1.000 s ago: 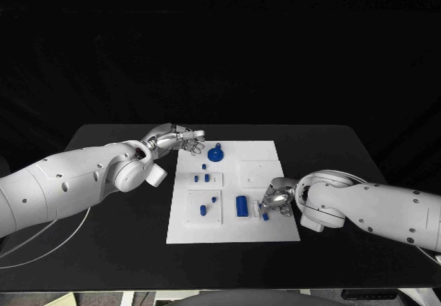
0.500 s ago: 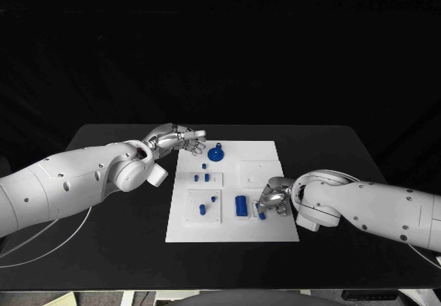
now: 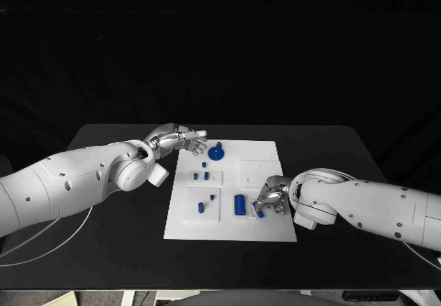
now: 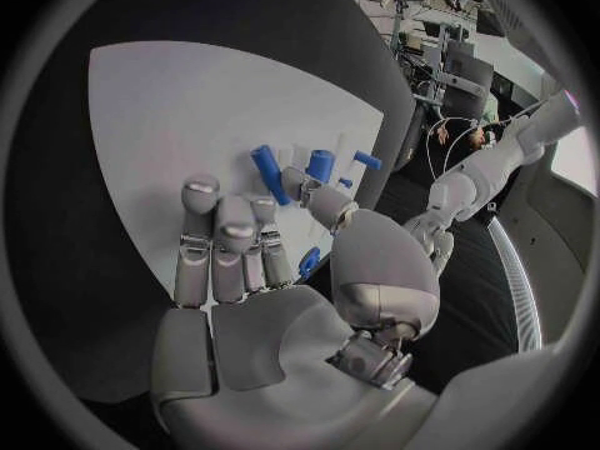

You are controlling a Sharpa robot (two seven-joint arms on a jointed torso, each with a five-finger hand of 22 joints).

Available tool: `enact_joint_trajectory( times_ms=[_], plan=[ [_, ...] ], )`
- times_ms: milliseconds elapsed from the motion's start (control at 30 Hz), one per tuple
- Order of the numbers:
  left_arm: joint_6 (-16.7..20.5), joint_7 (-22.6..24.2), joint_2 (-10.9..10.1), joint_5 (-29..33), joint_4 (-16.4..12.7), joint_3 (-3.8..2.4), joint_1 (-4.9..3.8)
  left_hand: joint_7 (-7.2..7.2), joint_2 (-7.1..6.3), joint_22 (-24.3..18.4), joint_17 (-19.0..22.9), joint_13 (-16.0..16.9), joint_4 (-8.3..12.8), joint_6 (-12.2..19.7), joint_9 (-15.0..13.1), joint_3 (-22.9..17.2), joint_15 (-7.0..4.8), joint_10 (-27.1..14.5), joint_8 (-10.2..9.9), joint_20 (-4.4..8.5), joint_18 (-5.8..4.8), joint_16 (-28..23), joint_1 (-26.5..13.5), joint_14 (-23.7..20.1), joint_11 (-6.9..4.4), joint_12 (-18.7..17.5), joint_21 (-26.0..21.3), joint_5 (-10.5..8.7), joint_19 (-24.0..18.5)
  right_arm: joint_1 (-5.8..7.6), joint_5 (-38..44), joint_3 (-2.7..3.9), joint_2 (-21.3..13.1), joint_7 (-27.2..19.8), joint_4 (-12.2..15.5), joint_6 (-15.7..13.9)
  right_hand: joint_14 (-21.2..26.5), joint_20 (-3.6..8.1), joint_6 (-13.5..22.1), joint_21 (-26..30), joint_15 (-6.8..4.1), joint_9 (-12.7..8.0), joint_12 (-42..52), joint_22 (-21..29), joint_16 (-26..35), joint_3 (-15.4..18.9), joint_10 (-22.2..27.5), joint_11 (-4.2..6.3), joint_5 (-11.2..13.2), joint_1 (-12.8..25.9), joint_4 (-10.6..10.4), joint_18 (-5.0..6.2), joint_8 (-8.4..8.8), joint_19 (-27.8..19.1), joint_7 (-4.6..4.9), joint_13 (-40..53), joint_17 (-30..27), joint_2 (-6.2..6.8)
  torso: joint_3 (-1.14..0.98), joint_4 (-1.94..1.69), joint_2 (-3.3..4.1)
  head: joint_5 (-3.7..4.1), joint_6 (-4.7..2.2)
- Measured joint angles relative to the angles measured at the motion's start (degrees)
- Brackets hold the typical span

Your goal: Assemble the parts on the task board

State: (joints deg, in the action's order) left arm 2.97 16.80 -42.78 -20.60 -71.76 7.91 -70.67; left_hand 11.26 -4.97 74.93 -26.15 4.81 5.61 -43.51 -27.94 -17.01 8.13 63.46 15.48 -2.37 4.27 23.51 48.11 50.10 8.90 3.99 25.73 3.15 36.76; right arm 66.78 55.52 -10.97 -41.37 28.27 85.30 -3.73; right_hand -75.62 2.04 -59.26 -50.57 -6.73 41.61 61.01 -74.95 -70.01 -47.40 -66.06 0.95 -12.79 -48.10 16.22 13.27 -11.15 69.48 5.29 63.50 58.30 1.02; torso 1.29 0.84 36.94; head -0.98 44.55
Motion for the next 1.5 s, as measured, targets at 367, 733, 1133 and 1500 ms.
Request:
enact_joint_trajectory(
  times_ms=[367,733,1133,1500],
  plan=[
    [-0.14,-0.07,-0.02,0.00,0.01,0.00,0.00,0.00,0.00,0.00,0.01,0.00,-0.15,0.00,0.00,0.15,0.00,0.00,0.00,0.00,-0.23,0.00,0.00,0.00,0.00,0.00,-0.23,0.00,0.00,-0.06,-0.05,-0.06,-0.08,-0.21,-0.03,0.01,-0.02,-0.01,-0.49,0.00,-0.46,-0.52,0.00,0.01,0.00,4.21,-0.51,0.51,7.06,3.56,-2.16,0.12,-0.32,0.00,-0.45,-0.13,0.00,0.77,-0.01,0.03,0.00,-0.20,0.18],
    [-0.19,-0.15,-0.19,0.00,-0.03,0.00,0.00,0.00,0.00,0.00,-0.05,0.01,-0.15,0.00,-0.01,0.15,0.00,0.00,0.00,0.00,-0.28,0.00,0.00,0.00,0.00,0.00,-0.23,0.00,0.00,-0.05,-0.01,-0.09,-0.09,-0.21,0.08,0.02,-0.03,-0.01,-0.90,0.00,-0.47,-0.97,-0.01,0.01,0.00,5.29,-0.52,0.52,9.47,5.13,-3.60,0.12,-0.27,0.00,-0.48,-0.20,0.00,2.34,-0.03,0.03,0.01,-0.24,0.25],
    [-0.21,-0.25,-0.20,0.00,-0.04,0.00,0.00,0.00,0.00,0.01,-0.04,0.01,-0.15,0.00,-0.01,0.15,0.00,0.00,0.23,0.00,-0.34,0.00,0.00,0.00,0.00,0.00,-0.23,0.00,0.00,-0.04,-0.01,-0.09,-0.29,-0.38,0.36,0.23,0.18,0.22,-0.94,0.00,-0.66,-1.03,-0.01,0.02,-0.05,7.58,-0.51,0.51,9.74,8.97,-5.89,0.14,-0.27,0.24,-0.54,-0.19,-0.01,5.55,-0.02,0.03,0.08,-0.18,0.38],
    [-0.21,-0.32,-0.27,0.00,-0.04,0.00,0.00,0.00,0.22,0.00,-0.09,0.01,-0.15,0.00,-0.02,0.15,0.00,0.00,0.23,0.00,-0.51,-0.22,0.22,0.00,0.00,0.00,-0.23,0.00,0.00,-0.04,-0.10,-0.09,-1.19,-0.85,1.47,1.03,0.19,0.34,-0.98,0.22,-0.65,-1.03,-0.01,0.02,-0.06,9.16,-0.50,0.50,9.74,10.94,-6.48,0.14,-0.28,0.11,-0.59,-0.19,0.06,6.58,-0.02,0.06,0.08,-0.27,0.35]
  ],
)
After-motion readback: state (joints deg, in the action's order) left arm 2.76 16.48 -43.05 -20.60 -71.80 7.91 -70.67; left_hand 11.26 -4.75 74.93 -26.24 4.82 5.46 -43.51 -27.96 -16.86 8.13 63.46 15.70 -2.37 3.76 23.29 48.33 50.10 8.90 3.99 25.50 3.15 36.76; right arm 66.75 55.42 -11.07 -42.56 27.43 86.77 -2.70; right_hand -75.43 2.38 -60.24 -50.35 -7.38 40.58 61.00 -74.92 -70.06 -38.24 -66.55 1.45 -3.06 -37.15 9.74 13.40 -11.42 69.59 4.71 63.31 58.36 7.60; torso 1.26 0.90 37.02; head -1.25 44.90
